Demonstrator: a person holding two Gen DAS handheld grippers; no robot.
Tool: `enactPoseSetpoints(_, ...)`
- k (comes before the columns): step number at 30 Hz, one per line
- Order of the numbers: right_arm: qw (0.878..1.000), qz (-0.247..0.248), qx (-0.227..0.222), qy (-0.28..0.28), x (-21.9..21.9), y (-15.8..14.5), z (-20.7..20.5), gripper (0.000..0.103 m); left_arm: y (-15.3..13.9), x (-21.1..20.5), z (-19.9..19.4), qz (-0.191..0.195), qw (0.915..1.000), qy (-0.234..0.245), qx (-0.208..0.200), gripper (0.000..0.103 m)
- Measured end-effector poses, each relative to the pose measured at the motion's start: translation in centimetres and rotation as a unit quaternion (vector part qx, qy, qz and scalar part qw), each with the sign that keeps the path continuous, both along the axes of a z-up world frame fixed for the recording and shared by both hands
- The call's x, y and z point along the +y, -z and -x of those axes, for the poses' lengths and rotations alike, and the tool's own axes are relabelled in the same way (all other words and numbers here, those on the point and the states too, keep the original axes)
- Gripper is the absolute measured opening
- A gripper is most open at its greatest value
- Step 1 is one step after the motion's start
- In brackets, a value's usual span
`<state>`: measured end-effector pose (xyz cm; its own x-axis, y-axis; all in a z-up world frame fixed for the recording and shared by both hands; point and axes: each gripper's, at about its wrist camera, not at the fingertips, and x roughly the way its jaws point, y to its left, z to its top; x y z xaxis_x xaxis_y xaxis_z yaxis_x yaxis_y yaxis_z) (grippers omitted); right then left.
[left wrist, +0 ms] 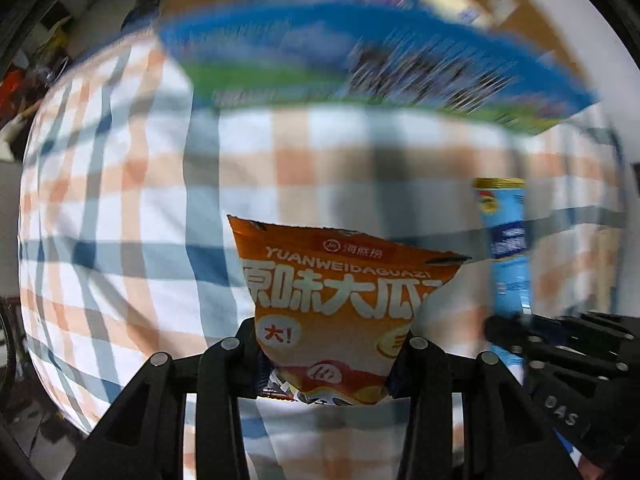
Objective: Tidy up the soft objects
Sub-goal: 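Lower both items into the box and open both tools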
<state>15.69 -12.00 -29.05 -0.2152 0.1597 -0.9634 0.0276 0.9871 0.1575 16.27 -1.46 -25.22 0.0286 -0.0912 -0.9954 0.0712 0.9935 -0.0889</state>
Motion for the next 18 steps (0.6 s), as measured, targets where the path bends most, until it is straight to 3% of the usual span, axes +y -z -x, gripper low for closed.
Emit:
enactPoseSetpoints(5,0.998,-0.030,-0.063,0.006,-0.3,-7.3,-2.4,0.018,-7.2,-0.9,-1.9,0.047,0.9978,0.005,-0.046,0.038)
enactPoseSetpoints(7,0.995,-0.039,-0.088,0.011,-1.2,-9.8,-4.0,0.018,-9.5,-0.7,-4.2,0.067,0.9959,0.007,-0.060,0.038)
enactPoseSetpoints(10,0.991,-0.044,-0.127,0.021,-2.4,-13.9,-7.3,0.018,-11.9,-0.2,-8.3,0.065,0.9946,0.011,-0.079,0.038)
enactPoseSetpoints(13,0.986,-0.017,-0.166,0.030,-3.8,-16.5,-11.7,0.018,-12.6,0.5,-12.9,0.050,0.9946,0.006,-0.091,0.038)
enactPoseSetpoints(18,0.984,0.009,-0.168,0.063,-4.9,-15.7,-17.3,0.018,-11.0,2.1,-19.1,0.044,0.9968,-0.015,-0.065,0.038)
